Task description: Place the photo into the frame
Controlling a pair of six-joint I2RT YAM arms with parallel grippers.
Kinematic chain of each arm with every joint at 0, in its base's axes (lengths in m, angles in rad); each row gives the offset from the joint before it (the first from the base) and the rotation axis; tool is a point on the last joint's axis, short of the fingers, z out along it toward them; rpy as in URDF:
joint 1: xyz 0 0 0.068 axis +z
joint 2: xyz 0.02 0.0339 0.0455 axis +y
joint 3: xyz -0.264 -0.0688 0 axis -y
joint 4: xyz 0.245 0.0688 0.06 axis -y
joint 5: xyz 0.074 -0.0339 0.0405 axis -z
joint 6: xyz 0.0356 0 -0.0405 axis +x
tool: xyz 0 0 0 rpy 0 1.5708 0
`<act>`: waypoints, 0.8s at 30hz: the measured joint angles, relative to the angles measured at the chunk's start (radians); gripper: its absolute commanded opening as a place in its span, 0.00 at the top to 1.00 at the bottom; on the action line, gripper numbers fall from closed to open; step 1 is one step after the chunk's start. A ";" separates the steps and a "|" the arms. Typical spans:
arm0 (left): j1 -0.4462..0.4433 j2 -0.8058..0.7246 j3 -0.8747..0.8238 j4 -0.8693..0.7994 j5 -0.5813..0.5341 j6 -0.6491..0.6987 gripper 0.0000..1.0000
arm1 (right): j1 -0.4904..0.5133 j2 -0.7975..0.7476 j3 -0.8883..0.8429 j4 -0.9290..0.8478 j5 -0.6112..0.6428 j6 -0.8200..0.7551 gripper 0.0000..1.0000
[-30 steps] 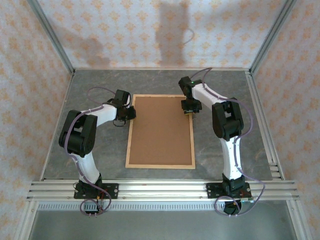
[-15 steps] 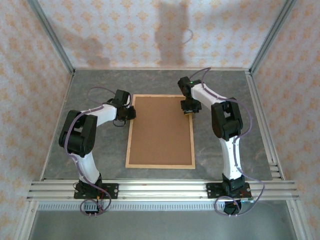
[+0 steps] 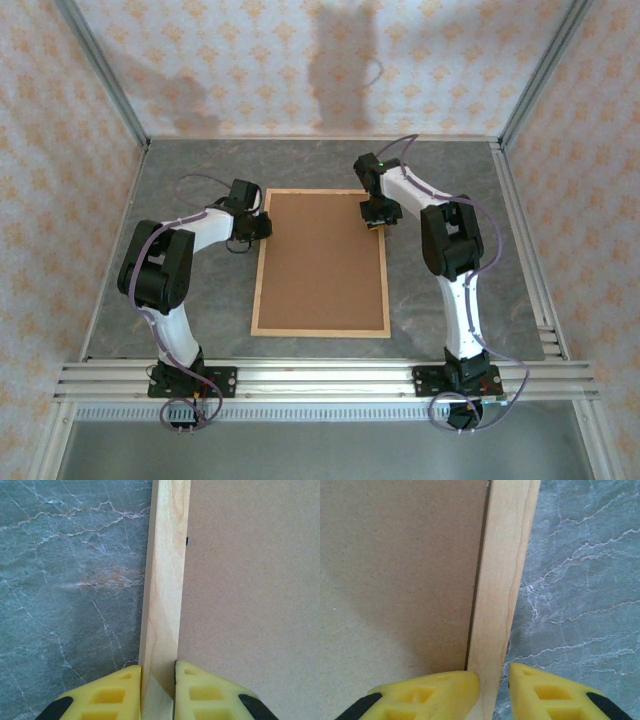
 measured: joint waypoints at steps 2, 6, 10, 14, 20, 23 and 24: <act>0.000 0.000 0.000 0.000 0.000 0.000 0.82 | 0.002 0.003 0.003 -0.001 -0.003 -0.006 0.67; 0.000 0.000 0.000 0.000 0.000 0.000 0.82 | 0.002 0.008 0.011 -0.008 -0.007 -0.014 0.67; 0.000 0.000 0.000 0.000 0.000 0.000 0.82 | 0.002 0.011 0.012 -0.008 -0.009 -0.014 0.68; 0.000 0.000 0.000 0.000 0.000 0.000 0.82 | 0.002 0.015 0.019 -0.013 -0.011 -0.013 0.68; 0.000 0.000 0.000 0.000 0.000 0.000 0.82 | 0.002 0.019 0.026 -0.021 -0.013 -0.013 0.68; 0.000 0.000 0.000 0.000 0.000 0.000 0.82 | 0.002 0.024 0.033 -0.027 -0.014 -0.013 0.68; 0.000 0.000 0.000 0.000 0.000 0.000 0.83 | 0.002 0.024 0.035 -0.029 -0.013 -0.013 0.68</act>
